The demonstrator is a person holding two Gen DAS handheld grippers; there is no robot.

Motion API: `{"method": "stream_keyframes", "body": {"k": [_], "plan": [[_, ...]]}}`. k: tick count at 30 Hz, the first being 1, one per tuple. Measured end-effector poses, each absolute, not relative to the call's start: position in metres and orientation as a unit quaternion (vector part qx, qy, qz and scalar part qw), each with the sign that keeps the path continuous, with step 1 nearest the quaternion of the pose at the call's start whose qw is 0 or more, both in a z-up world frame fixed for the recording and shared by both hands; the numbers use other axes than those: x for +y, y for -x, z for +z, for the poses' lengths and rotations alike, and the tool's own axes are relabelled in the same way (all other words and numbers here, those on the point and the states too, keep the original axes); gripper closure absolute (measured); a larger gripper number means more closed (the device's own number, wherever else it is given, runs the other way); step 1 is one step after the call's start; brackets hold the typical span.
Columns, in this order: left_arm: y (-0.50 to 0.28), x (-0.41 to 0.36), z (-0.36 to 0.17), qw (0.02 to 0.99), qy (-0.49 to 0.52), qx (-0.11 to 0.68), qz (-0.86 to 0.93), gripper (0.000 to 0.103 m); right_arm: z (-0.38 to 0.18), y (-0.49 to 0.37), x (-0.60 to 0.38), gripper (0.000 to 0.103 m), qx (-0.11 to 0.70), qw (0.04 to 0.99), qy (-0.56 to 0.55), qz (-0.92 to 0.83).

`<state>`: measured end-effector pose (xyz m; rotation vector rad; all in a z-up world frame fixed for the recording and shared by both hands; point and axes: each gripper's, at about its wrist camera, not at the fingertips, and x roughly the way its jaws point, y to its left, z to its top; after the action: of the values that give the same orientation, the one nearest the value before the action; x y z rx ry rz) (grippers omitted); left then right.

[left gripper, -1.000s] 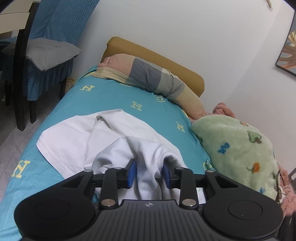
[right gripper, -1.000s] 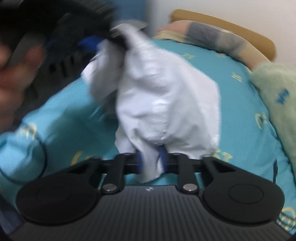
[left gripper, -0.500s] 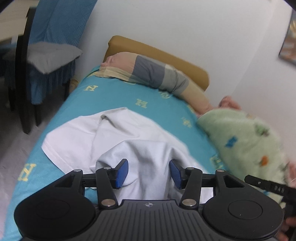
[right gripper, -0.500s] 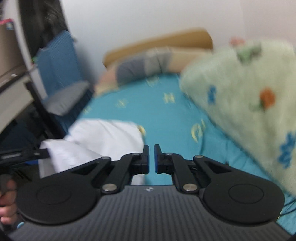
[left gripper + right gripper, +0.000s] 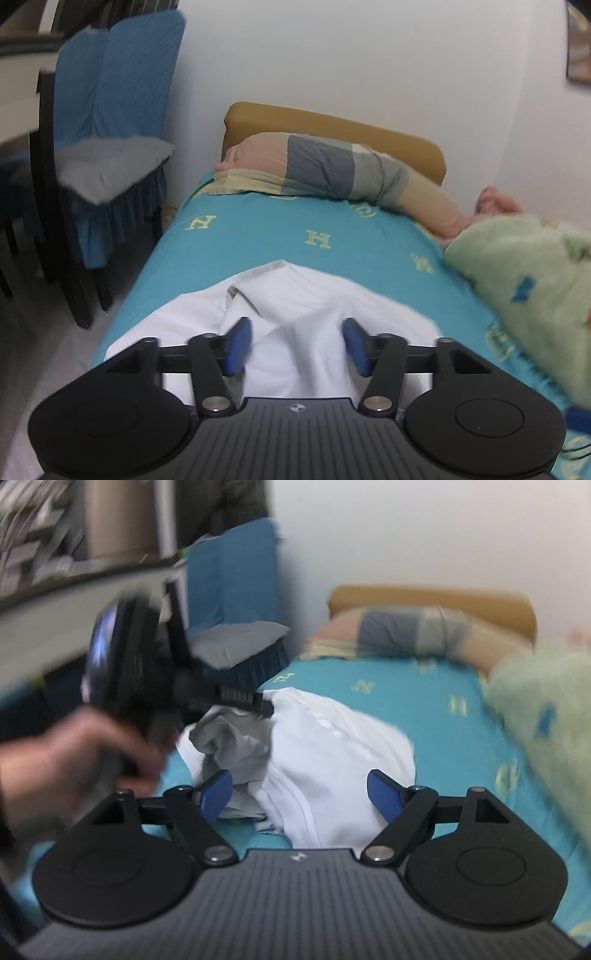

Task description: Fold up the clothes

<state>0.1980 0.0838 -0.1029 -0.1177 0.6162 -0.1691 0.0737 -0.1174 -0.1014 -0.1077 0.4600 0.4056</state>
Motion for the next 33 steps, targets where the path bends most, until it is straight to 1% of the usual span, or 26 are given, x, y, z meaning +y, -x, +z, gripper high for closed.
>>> {"method": "stream_keyframes", "body": {"k": [1,2,3,7,9,11,15,18,20,21,22,23,24,25,29,33], "plan": [[-0.192,0.087,-0.097,0.947,0.057,0.305,-0.082,0.037,-0.107,-0.075,-0.109,0.022,0.223,0.950,0.087,0.200],[-0.187,0.090,-0.091,0.947,0.056,0.307,-0.081,0.031,-0.113,-0.076,-0.101,0.022,0.219,0.947,0.122,0.199],[-0.181,0.093,-0.085,0.946,0.054,0.309,-0.079,0.029,-0.117,-0.077,-0.096,0.022,0.218,0.945,0.144,0.196],[-0.159,0.106,-0.062,0.944,0.050,0.317,-0.075,0.029,-0.119,-0.084,-0.107,0.025,0.228,0.950,0.136,0.165],[-0.143,0.094,-0.058,0.938,-0.005,0.335,-0.088,0.029,-0.120,-0.088,-0.112,0.025,0.234,0.952,0.132,0.150],[-0.123,0.075,-0.062,0.928,-0.056,0.348,-0.121,0.029,-0.121,-0.091,-0.118,0.025,0.239,0.953,0.129,0.134],[-0.100,0.042,-0.090,0.907,-0.095,0.376,-0.162,0.031,-0.122,-0.099,-0.131,0.025,0.250,0.956,0.112,0.101],[-0.105,0.026,-0.112,0.912,-0.137,0.365,-0.125,0.033,-0.117,-0.108,-0.162,0.025,0.260,0.963,0.029,0.065],[-0.112,0.022,-0.122,0.919,-0.163,0.347,-0.090,0.048,-0.115,-0.114,-0.183,0.025,0.267,0.962,-0.029,0.045],[-0.116,0.023,-0.122,0.925,-0.159,0.334,-0.080,0.050,-0.116,-0.116,-0.194,0.025,0.273,0.959,-0.064,0.044],[-0.118,0.026,-0.121,0.932,-0.143,0.323,-0.077,0.061,-0.117,-0.119,-0.205,0.025,0.279,0.954,-0.100,0.042],[-0.120,0.031,-0.118,0.938,-0.121,0.315,-0.078,0.082,-0.117,-0.120,-0.214,0.025,0.283,0.949,-0.131,0.041],[-0.120,0.036,-0.111,0.943,-0.100,0.308,-0.080,0.093,-0.118,-0.122,-0.221,0.025,0.284,0.946,-0.149,0.040],[-0.118,0.042,-0.104,0.947,-0.078,0.300,-0.084,0.098,-0.119,-0.122,-0.224,0.025,0.284,0.945,-0.158,0.038],[-0.098,0.064,-0.065,0.957,-0.009,0.265,-0.118,0.100,-0.112,-0.115,-0.230,0.025,0.275,0.947,-0.160,0.032],[-0.078,0.089,-0.025,0.948,0.065,0.262,-0.167,0.100,-0.099,-0.097,-0.233,0.024,0.263,0.950,-0.162,0.030]]}}
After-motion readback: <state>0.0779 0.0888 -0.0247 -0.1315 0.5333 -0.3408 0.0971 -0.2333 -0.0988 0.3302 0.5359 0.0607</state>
